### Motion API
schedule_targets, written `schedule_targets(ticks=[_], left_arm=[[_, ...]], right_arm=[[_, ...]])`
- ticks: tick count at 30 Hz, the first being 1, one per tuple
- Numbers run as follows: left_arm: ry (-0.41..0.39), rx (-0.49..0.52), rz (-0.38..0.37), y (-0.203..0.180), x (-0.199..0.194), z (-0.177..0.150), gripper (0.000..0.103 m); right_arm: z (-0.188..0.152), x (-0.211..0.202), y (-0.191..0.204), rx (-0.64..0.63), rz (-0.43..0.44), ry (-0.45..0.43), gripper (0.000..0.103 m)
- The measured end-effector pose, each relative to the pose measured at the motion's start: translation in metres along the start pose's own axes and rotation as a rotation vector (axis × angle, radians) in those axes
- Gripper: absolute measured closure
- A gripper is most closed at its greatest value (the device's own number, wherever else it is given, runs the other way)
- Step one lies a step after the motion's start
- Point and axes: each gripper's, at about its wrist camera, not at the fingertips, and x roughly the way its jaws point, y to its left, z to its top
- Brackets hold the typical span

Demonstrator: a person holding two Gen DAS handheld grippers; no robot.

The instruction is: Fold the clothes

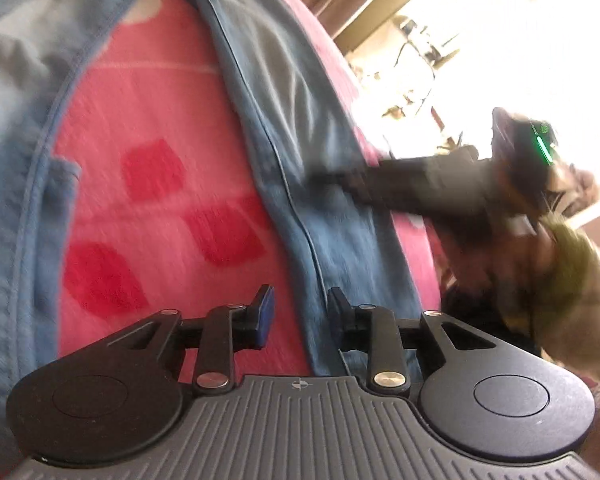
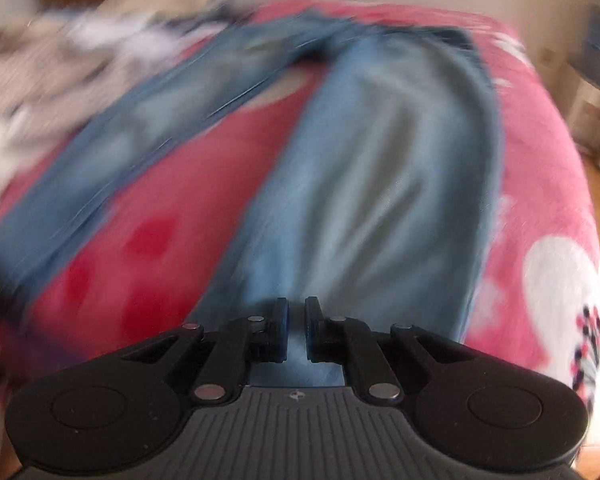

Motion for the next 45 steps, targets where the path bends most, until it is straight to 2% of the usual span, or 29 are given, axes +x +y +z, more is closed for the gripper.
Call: schedule_targets(ticks=[2,5,8,10,15,18,20,21,23,26,29,32,34,36,39,41,43,45], left_arm=[[-0.011,-0.003,-0.012,0.004,0.002,0.008,0.069],[-0.027,-0.024,-0.018,0.015,0.006,0.019,0.066],[-0.039,-0.051,-0.038,0.022,0.001,0.023,0.060],[-0.043,-0.055,-0.051,0.025,0.001,0.022,0.056],[-0.029,-0.065,-0.056,0.042,-0.001,0.017,0.055],[-0.039,-0.105,-0.080,0.053,0.003,0.021,0.055],[-0.031,-0.149,-0.090,0.059,0.007,0.024,0.055],[-0.026,-0.172,-0.095,0.062,0.009,0.025,0.055],[-0.022,-0.191,-0.075,0.061,-0.002,0.024,0.055],[-0.019,-0.207,-0.030,0.056,-0.019,0.019,0.055],[-0.035,-0.166,0.071,0.047,-0.042,0.007,0.055],[-0.085,-0.132,0.196,0.038,-0.063,-0.014,0.055],[-0.125,-0.140,0.252,0.029,-0.077,-0.028,0.055],[-0.161,-0.138,0.293,0.015,-0.096,-0.041,0.055],[-0.195,-0.142,0.311,-0.007,-0.110,-0.053,0.052],[-0.192,-0.182,0.269,-0.016,-0.107,-0.056,0.050],[-0.163,-0.208,0.228,-0.024,-0.085,-0.053,0.050],[-0.140,-0.218,0.197,-0.034,-0.062,-0.049,0.050]], right_arm=[[0.006,-0.010,0.007,-0.046,0.033,0.036,0.095],[0.047,-0.010,-0.014,-0.016,-0.019,-0.044,0.095],[0.101,0.017,-0.054,0.109,-0.075,-0.130,0.095],[0.134,0.043,-0.070,0.144,-0.093,-0.137,0.095],[0.208,0.101,-0.084,0.111,-0.096,-0.156,0.095],[0.226,0.134,-0.079,0.135,-0.083,-0.098,0.095],[0.225,0.135,-0.054,0.022,-0.084,-0.110,0.095],[0.221,0.133,-0.037,-0.063,-0.054,-0.112,0.095],[0.210,0.132,-0.015,-0.143,-0.030,-0.081,0.095],[0.210,0.123,-0.009,-0.181,-0.083,-0.157,0.095],[0.227,0.116,-0.041,0.005,-0.093,-0.220,0.095],[0.214,0.093,-0.062,0.143,-0.104,-0.268,0.095],[0.191,0.064,-0.068,0.228,-0.035,-0.289,0.095],[0.154,0.027,-0.069,0.295,0.017,-0.306,0.095],[0.095,-0.025,-0.070,0.400,0.041,-0.299,0.094],[0.060,-0.044,-0.071,0.476,0.096,-0.217,0.094],[0.022,-0.053,-0.068,0.505,0.076,-0.131,0.094],[-0.009,-0.051,-0.054,0.411,0.074,-0.008,0.094]])
